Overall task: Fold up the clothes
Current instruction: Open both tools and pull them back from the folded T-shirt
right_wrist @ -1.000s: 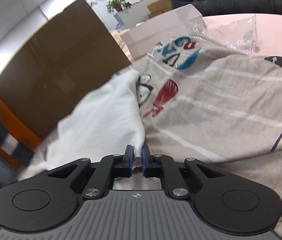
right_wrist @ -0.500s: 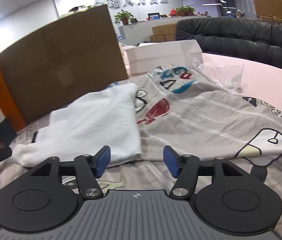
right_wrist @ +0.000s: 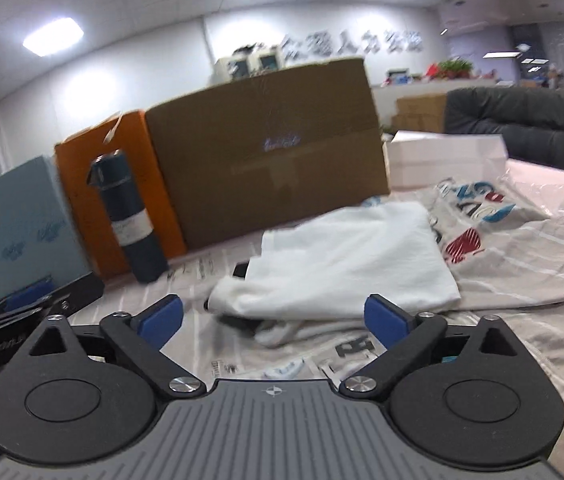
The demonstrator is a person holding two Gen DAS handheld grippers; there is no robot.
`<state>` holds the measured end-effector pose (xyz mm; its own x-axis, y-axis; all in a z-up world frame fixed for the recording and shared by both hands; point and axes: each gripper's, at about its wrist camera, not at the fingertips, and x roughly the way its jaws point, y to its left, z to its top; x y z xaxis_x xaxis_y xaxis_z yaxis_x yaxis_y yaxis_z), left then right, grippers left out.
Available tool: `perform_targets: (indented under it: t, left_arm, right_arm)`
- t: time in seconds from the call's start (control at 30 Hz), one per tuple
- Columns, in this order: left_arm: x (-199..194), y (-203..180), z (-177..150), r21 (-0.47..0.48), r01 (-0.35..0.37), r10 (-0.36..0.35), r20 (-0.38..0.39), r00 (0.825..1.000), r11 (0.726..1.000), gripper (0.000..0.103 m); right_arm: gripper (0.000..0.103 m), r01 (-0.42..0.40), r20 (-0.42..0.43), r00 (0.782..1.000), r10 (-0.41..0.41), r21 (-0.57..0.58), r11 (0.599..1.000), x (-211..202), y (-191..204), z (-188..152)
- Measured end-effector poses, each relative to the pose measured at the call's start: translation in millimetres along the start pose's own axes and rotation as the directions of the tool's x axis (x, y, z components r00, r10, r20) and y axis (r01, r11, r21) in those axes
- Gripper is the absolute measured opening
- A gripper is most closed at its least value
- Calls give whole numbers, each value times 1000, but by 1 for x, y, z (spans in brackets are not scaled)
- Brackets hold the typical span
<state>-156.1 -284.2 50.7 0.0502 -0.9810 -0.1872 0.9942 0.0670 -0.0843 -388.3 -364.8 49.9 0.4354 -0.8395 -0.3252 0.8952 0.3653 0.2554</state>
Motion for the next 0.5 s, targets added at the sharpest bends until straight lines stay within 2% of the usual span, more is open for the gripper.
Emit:
perform_targets:
  t: [0.1,0.4,0.5]
  left_arm:
    - [6,3,-2,7,-16,16,17,1000,1000,103]
    - [24,10,-9,26,-66,64,69,996,997,103]
    - [30,14,-10,4,-51,51,63,997,999,103]
  right_arm:
    - [99,52,62,997,-53,9,999,10,16,-6]
    - [99,191,111,975,-193,31,981,56,19,-17]
    - [99,237,142,962,-235,0,971,64,20,-21]
